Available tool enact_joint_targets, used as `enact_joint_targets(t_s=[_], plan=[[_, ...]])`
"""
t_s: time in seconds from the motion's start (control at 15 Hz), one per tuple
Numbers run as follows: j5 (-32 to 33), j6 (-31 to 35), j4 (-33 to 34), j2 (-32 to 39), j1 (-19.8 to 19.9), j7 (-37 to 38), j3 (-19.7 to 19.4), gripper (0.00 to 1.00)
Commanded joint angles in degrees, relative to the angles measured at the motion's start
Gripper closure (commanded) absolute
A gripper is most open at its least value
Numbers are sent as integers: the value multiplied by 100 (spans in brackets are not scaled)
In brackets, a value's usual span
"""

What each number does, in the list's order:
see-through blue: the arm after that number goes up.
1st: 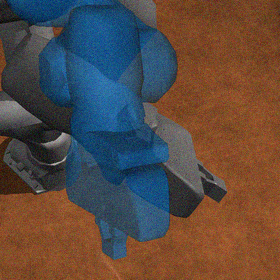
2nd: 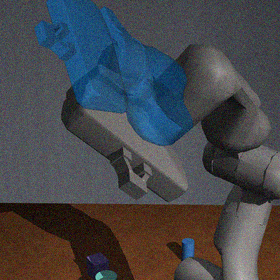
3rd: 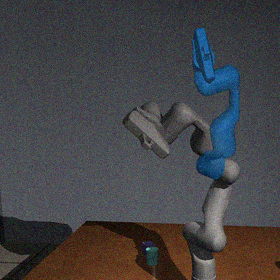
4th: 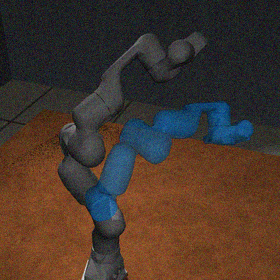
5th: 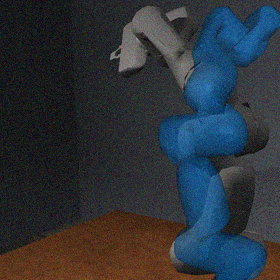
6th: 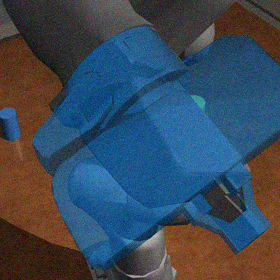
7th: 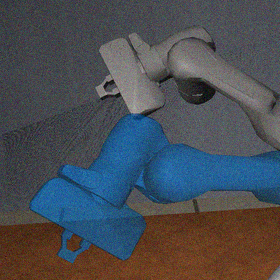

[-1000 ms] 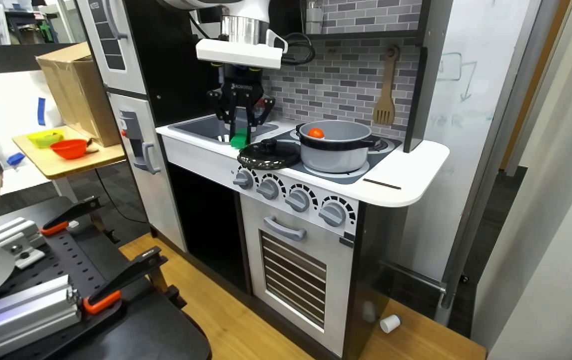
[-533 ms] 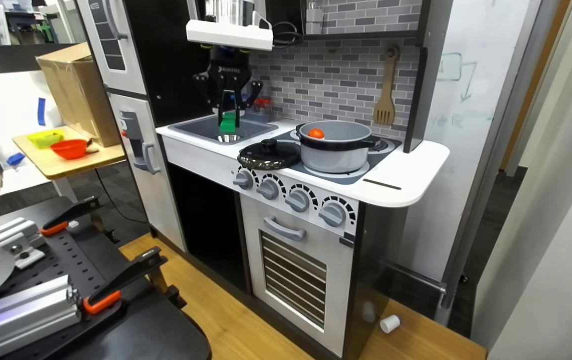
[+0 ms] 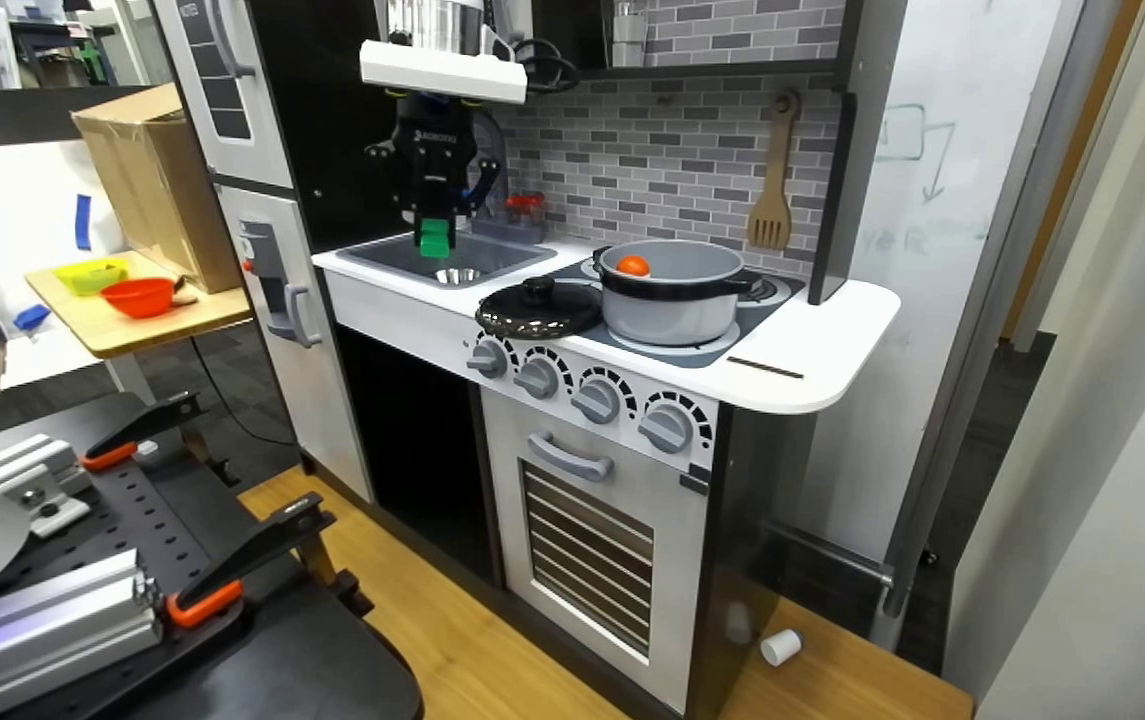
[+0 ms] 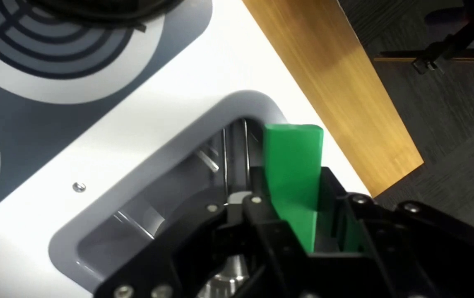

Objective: Pick up and put down the green block then put the salt cellar inside the pot and the green block in the sink

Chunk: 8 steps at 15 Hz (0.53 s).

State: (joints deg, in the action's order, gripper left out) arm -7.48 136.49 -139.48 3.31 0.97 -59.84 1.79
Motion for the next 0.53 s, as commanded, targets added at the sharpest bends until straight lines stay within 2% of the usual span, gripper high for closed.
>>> enact_joint_targets(t_s=[0.0,0.47], plan=[[-86,10,-11,-31,-114,-246,112,92],[-137,17,-2,9,-192,-223,165,92]])
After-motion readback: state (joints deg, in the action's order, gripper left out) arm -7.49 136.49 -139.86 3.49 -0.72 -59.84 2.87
